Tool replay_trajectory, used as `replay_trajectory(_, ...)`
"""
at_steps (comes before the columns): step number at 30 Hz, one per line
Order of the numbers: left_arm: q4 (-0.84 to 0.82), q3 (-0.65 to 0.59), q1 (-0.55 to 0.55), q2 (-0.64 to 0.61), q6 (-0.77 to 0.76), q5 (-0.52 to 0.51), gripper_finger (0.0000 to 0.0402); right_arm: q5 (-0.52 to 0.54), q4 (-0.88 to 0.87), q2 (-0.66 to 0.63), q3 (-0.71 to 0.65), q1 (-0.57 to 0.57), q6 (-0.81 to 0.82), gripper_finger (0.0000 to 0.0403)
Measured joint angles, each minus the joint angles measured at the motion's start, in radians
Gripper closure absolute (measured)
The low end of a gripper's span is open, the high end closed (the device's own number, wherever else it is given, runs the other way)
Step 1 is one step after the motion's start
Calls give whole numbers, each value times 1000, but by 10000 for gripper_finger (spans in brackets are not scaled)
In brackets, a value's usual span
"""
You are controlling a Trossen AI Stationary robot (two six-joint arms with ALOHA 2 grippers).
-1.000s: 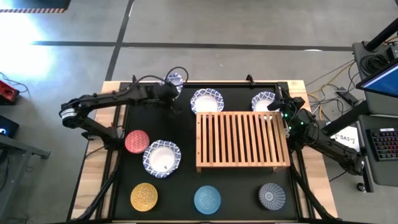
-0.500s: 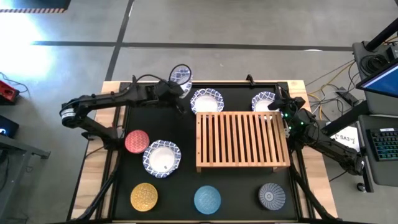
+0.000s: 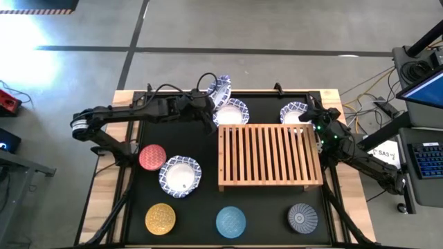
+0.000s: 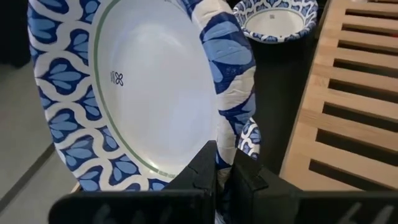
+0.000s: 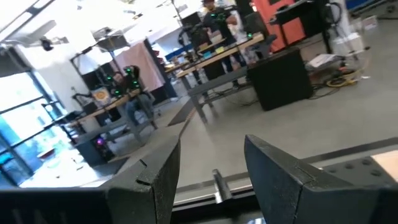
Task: Place and stack bowls onto a shelf
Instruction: Put the top left big white and blue bowl on the shelf
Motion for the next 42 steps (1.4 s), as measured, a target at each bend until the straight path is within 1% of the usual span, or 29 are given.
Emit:
replay_trajectory(5, 0, 0, 0, 2, 0, 0, 401, 21, 13, 0, 0, 0, 36, 234)
replay_trajectory(12, 0, 0, 0, 2, 4, 0, 401, 20, 100, 0, 0, 0, 4, 234)
replay_trajectory(18, 0, 0, 0, 2, 4, 0, 401, 22, 135, 0, 0, 0, -11, 234)
replay_trajectory(21, 0, 0, 0, 2, 4, 0, 401, 22, 146, 0, 0, 0, 23, 234)
replay_trajectory(25, 0, 0, 0, 2, 4, 0, 401, 9, 228, 0, 0, 0, 25, 234)
replay_trajectory(29, 0, 0, 0, 2, 5, 1, 401, -121, 271, 3, 15, 0, -39, 234)
replay_trajectory(31, 0, 0, 0, 2, 24, 21, 401, -182, 271, 13, 49, 0, -68, 234)
replay_trajectory(33, 0, 0, 0, 2, 50, 48, 401, -221, 246, 28, 99, 0, -104, 234)
replay_trajectory(36, 1, 0, -1, 2, 60, 79, 401, -285, 129, 67, 192, 0, -142, 234)
replay_trajectory(42, 0, 0, -20, 2, 134, 79, 401, -459, -178, 210, 428, 0, -216, 234)
